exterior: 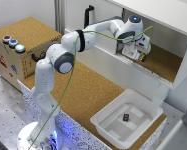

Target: Place the yellow block inside the right cabinet

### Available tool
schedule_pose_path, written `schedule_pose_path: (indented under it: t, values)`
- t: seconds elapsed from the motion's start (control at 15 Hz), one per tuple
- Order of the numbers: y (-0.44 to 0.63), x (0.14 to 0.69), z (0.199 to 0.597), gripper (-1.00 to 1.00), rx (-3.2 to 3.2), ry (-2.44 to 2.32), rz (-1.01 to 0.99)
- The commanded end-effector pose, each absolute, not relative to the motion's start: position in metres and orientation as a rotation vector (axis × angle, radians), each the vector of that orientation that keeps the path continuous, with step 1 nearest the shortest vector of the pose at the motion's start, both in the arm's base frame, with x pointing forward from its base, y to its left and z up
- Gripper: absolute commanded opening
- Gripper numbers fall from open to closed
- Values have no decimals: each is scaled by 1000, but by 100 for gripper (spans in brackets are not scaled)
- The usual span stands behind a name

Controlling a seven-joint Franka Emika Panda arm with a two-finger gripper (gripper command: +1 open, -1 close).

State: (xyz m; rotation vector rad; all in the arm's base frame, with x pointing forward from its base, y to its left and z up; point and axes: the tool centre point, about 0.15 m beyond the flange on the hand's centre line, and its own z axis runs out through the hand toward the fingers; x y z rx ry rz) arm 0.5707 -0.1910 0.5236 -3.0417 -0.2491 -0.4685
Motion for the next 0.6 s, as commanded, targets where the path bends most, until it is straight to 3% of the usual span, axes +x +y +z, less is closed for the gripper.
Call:
schedule_pose_path:
  t: [0.0, 0.53]
  values:
    - [-121, 473, 507, 100, -3179, -186, -613]
    - [-14, 398, 457, 100, -3193, -501, -299]
